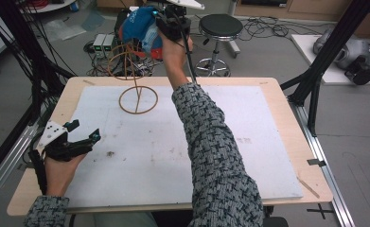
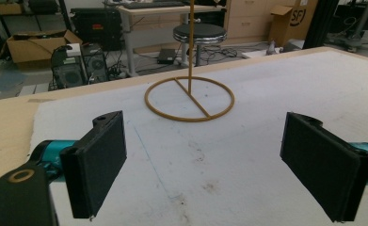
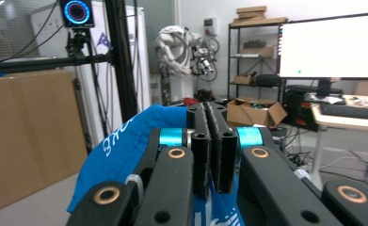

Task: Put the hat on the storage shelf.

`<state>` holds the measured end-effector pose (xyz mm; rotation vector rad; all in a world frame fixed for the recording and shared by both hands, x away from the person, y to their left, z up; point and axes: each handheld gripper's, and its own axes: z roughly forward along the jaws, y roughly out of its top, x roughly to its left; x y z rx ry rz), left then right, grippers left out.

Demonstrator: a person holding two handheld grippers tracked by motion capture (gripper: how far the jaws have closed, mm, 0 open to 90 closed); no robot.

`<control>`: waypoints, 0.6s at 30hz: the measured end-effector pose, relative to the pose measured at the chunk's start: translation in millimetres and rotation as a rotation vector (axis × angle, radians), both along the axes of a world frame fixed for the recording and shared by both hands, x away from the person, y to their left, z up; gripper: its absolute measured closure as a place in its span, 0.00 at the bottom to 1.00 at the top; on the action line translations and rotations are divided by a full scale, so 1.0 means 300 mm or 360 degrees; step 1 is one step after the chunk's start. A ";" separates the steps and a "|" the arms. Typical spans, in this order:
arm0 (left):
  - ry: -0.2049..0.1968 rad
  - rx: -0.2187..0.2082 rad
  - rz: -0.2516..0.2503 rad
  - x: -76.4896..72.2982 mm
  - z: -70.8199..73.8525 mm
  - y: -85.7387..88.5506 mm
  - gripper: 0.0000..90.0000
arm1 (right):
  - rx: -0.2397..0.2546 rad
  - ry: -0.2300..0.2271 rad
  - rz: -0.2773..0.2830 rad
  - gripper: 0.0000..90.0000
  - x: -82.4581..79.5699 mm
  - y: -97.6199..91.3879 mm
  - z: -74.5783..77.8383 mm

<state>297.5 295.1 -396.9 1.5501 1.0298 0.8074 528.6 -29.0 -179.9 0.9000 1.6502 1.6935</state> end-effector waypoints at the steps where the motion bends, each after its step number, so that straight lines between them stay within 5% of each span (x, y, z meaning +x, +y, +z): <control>1: -0.0001 0.0004 -0.0002 -0.001 0.001 0.000 0.17 | -0.0006 0.0013 0.0024 0.98 0.000 0.022 -0.008; 18: 0.0002 -0.0002 -0.0001 -0.001 -0.002 -0.002 0.17 | -0.0117 0.0081 0.0171 0.98 -0.010 0.147 -0.076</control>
